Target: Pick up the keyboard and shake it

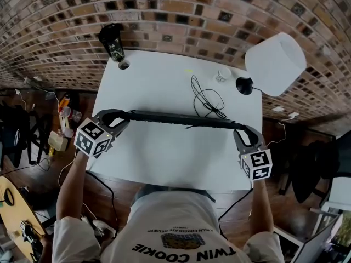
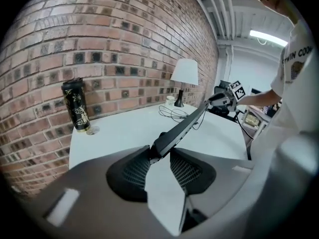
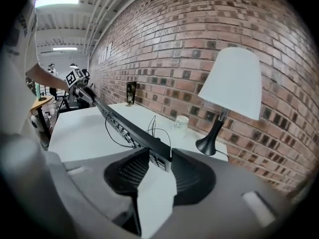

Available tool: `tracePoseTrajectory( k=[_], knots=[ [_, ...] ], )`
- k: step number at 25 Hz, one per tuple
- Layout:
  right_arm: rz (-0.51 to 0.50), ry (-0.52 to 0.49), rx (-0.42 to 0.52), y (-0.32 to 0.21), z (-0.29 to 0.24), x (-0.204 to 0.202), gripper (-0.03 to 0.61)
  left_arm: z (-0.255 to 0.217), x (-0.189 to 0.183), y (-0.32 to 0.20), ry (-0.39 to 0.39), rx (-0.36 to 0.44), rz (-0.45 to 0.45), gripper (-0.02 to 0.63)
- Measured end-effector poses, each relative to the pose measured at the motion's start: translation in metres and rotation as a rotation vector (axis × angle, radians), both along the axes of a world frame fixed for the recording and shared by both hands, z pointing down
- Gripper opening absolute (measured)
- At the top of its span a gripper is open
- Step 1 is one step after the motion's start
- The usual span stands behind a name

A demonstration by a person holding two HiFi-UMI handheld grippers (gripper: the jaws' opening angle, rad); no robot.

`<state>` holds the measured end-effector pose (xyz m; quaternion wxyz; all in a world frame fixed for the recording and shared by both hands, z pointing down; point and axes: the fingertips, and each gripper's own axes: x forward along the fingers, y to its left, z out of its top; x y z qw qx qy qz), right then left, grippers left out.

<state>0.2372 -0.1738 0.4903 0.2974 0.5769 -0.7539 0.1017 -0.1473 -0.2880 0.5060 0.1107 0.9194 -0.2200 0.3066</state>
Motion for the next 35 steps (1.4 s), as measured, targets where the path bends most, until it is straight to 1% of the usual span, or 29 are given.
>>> tracePoseTrajectory(
  k=[2,4,7,9,13,15,18,20,22,23,24,25,27,29,32,34,35],
  knots=[
    [-0.014,0.04,-0.006,0.008,0.003,-0.003,0.137,0.004,-0.001,0.008,-0.056,0.03,0.054,0.132],
    [-0.021,0.09,-0.005,0.015,0.006,-0.006,0.135,0.007,-0.003,0.013,-0.114,0.094,0.089,0.132],
    [-0.023,0.18,0.0,0.026,0.011,-0.012,0.133,0.013,-0.004,0.02,-0.187,0.196,0.107,0.13],
    [-0.017,0.231,-0.001,0.034,0.017,-0.015,0.132,0.021,-0.008,0.026,-0.233,0.23,0.112,0.13],
    [-0.016,0.284,-0.011,0.048,0.031,-0.018,0.129,0.036,-0.013,0.039,-0.319,0.26,0.144,0.132],
    [-0.029,0.347,-0.015,0.055,0.04,-0.019,0.126,0.045,-0.015,0.044,-0.367,0.269,0.159,0.132],
    [-0.056,0.448,-0.023,0.066,0.055,-0.022,0.124,0.06,-0.019,0.049,-0.464,0.296,0.187,0.132],
    [-0.068,0.481,-0.034,0.072,0.066,-0.023,0.124,0.071,-0.021,0.054,-0.528,0.303,0.207,0.132],
    [-0.086,0.495,-0.034,0.073,0.074,-0.025,0.113,0.082,-0.022,0.062,-0.575,0.291,0.227,0.117],
    [-0.097,0.499,-0.03,0.073,0.076,-0.027,0.071,0.086,-0.021,0.065,-0.587,0.29,0.23,0.11],
    [-0.109,0.502,-0.034,0.072,0.079,-0.029,0.054,0.088,-0.02,0.067,-0.591,0.295,0.223,0.044],
    [-0.118,0.501,-0.048,0.07,0.083,-0.031,0.054,0.089,-0.018,0.067,-0.587,0.299,0.208,0.027],
    [-0.127,0.488,-0.072,0.068,0.09,-0.032,0.054,0.088,-0.017,0.066,-0.575,0.283,0.18,0.023],
    [-0.127,0.47,-0.076,0.069,0.09,-0.031,0.052,0.089,-0.017,0.067,-0.584,0.269,0.172,0.021],
    [-0.136,0.46,-0.082,0.069,0.09,-0.031,0.054,0.09,-0.019,0.067,-0.618,0.279,0.167,0.015],
    [-0.141,0.449,-0.092,0.07,0.09,-0.032,0.054,0.089,-0.018,0.069,-0.619,0.281,0.152,0.015],
    [-0.141,0.427,-0.102,0.07,0.089,-0.032,0.054,0.087,-0.018,0.069,-0.607,0.277,0.14,0.015]
  ],
)
